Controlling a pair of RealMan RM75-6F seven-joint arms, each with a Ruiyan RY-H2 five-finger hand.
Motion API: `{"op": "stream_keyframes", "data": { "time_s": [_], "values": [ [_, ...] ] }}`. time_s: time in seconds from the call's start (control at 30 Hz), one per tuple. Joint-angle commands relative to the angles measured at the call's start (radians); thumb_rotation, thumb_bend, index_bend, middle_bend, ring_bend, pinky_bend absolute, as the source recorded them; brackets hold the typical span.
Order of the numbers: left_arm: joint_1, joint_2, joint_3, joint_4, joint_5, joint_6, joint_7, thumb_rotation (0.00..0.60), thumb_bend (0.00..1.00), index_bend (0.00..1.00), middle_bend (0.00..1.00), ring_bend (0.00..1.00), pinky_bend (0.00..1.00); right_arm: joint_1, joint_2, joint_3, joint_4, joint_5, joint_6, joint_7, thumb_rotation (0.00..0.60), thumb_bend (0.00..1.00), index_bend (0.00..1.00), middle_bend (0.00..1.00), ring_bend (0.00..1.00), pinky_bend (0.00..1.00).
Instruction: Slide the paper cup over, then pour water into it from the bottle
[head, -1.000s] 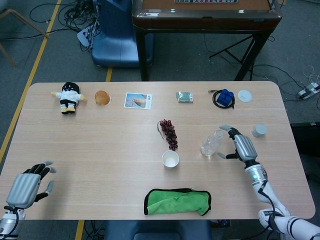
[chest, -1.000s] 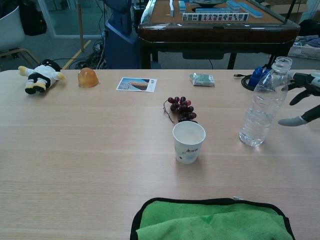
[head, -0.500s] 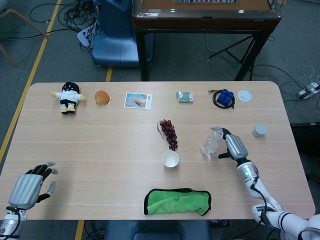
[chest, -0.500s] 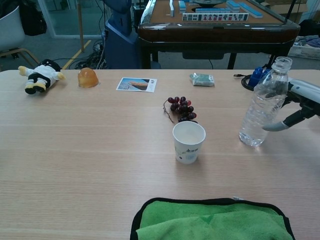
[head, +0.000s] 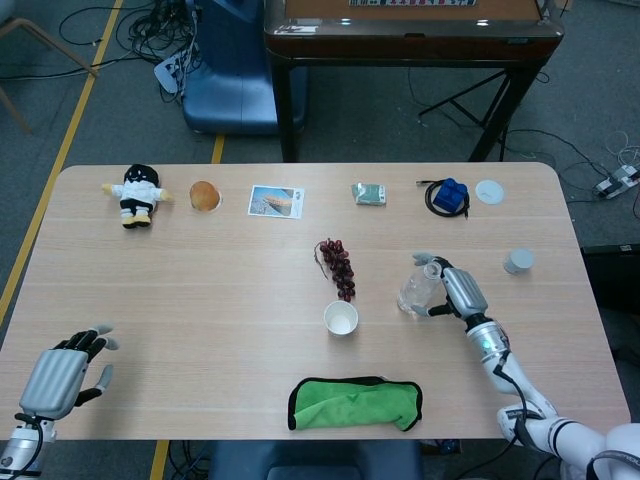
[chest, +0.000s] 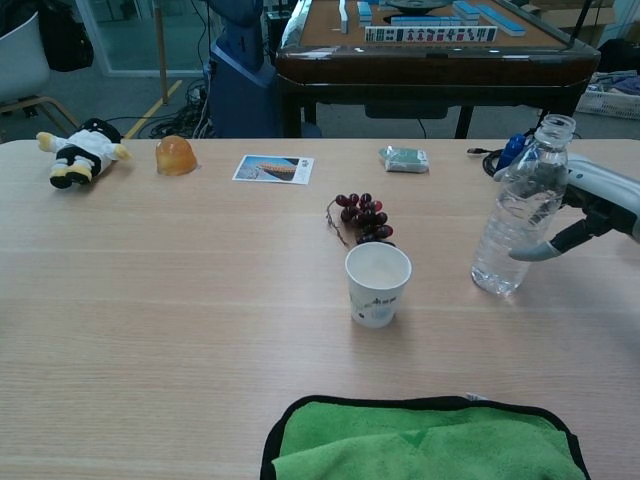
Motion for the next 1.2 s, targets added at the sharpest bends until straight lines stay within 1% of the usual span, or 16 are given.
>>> {"op": "stream_keyframes", "data": {
  "time_s": [0.03, 0.17, 0.3, 0.47, 0.8, 1.03, 1.2],
  "values": [
    [0.001, 0.001, -0.001, -0.002, 0.003, 0.001, 0.001, 0.6, 0.4, 0.4, 0.23, 0.27, 0.43, 0.003, -0.013, -0.003, 0.023, -0.003, 0.001, 0.019, 0.6, 0.0, 0.18, 0.26, 0.18, 0.32],
    [0.002, 0.003, -0.003, -0.007, 0.007, 0.003, 0.001, 0.6, 0.4, 0.4, 0.23, 0.27, 0.43, 0.007, -0.042, -0.008, 0.073, -0.008, 0.003, 0.045, 0.6, 0.0, 0.21, 0.29, 0.2, 0.33],
    [0.004, 0.005, -0.005, -0.009, 0.009, 0.004, -0.001, 0.6, 0.4, 0.39, 0.23, 0.27, 0.43, 0.01, -0.07, -0.01, 0.119, -0.016, 0.018, 0.068, 0.6, 0.0, 0.23, 0.35, 0.25, 0.35],
    [0.006, 0.006, -0.007, -0.009, 0.012, 0.005, -0.004, 0.6, 0.4, 0.37, 0.23, 0.27, 0.43, 0.018, -0.094, -0.011, 0.162, -0.021, 0.022, 0.106, 0.6, 0.0, 0.29, 0.38, 0.28, 0.37],
    [0.009, 0.011, -0.011, -0.016, 0.015, 0.008, -0.01, 0.6, 0.4, 0.35, 0.23, 0.27, 0.43, 0.037, -0.135, -0.017, 0.229, -0.028, 0.015, 0.122, 0.6, 0.0, 0.45, 0.5, 0.4, 0.47],
    [0.011, 0.016, -0.015, -0.024, 0.017, 0.011, -0.007, 0.6, 0.4, 0.35, 0.23, 0.27, 0.43, 0.06, -0.152, -0.012, 0.254, -0.035, 0.027, 0.066, 0.6, 0.0, 0.51, 0.55, 0.46, 0.52],
    [0.012, 0.016, -0.018, -0.021, 0.022, 0.017, -0.017, 0.6, 0.4, 0.3, 0.23, 0.27, 0.43, 0.095, -0.144, -0.007, 0.236, -0.046, 0.026, -0.052, 0.6, 0.01, 0.55, 0.59, 0.49, 0.55]
  ]
}}
